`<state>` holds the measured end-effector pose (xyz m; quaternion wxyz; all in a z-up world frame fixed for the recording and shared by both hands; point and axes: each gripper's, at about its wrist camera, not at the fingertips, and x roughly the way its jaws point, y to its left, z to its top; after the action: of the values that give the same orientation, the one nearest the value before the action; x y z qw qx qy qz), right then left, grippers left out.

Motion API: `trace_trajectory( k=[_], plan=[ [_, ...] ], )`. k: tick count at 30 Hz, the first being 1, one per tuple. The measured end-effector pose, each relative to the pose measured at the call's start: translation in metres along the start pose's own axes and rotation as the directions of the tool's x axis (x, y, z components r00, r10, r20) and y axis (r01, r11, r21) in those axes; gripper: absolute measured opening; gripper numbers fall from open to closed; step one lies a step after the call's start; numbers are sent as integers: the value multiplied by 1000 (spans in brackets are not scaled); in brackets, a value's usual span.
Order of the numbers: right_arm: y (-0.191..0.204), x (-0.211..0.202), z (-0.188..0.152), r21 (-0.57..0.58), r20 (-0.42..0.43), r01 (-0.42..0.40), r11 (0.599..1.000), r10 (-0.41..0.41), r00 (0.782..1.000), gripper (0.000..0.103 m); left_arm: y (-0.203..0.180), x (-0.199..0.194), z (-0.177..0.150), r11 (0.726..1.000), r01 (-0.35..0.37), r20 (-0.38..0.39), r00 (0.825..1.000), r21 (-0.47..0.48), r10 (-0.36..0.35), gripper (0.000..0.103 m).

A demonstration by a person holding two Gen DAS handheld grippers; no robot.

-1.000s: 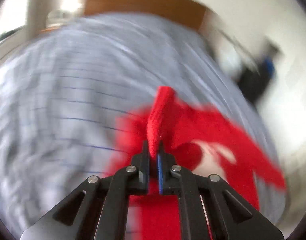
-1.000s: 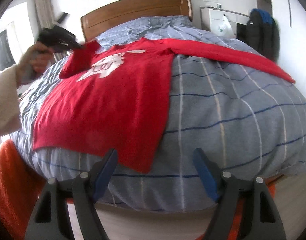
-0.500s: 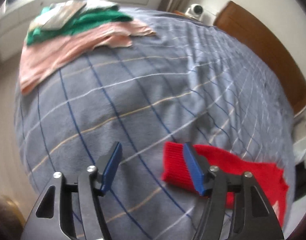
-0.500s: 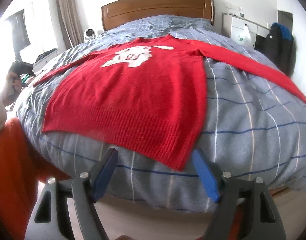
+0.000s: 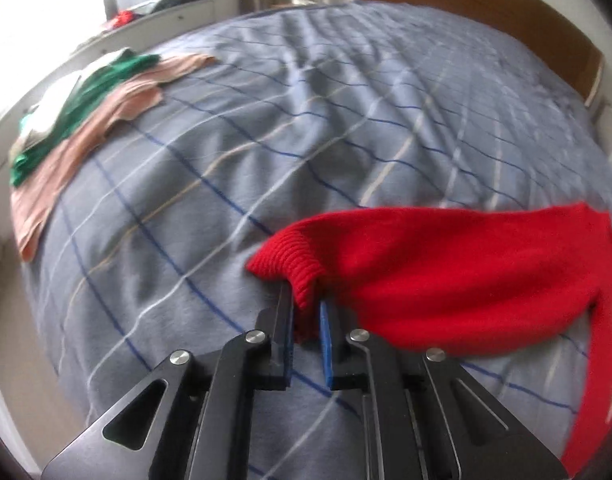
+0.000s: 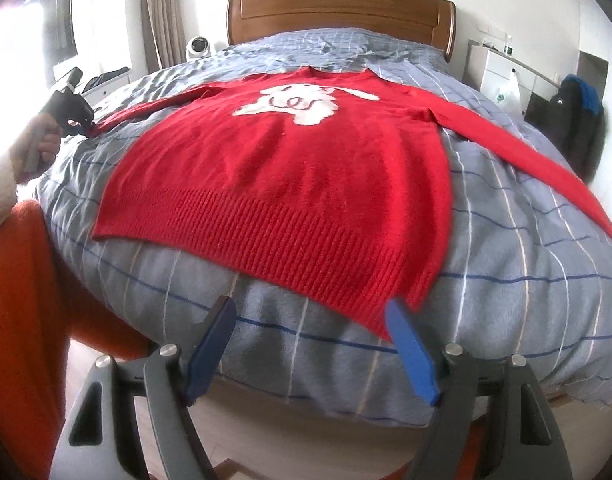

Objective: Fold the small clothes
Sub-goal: 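Grasp the other sleeve cuff with the left tool, pull outward, release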

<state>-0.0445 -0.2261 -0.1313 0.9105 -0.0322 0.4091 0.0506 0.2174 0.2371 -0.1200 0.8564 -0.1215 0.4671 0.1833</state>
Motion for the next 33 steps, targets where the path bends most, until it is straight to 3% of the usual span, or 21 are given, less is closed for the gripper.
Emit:
trace_trajectory(
  k=[5, 9, 16, 28, 31, 33],
  plan=[
    [-2, -1, -1, 7, -7, 15, 1000, -15, 1000, 76, 9, 5, -5, 999, -31, 27, 999, -20, 32, 9],
    [-5, -1, -2, 21, -10, 22, 1000, -22, 1000, 76, 7, 7, -13, 999, -36, 53, 998, 20, 35, 10],
    [0, 0, -2, 0, -14, 25, 1000, -25, 1000, 76, 18, 7, -17, 999, 32, 82, 996, -30, -30, 15],
    [13, 3, -3, -40, -29, 19, 999, -20, 999, 76, 16, 8, -19, 999, 27, 104, 994, -37, -23, 18],
    [11, 3, -3, -32, -28, 23, 999, -24, 999, 76, 16, 7, -20, 999, 15, 114, 993, -39, -10, 25],
    [10, 1, -3, -27, -23, 27, 999, -27, 999, 76, 17, 6, -21, 999, -12, 121, 992, -52, 19, 53]
  ],
)
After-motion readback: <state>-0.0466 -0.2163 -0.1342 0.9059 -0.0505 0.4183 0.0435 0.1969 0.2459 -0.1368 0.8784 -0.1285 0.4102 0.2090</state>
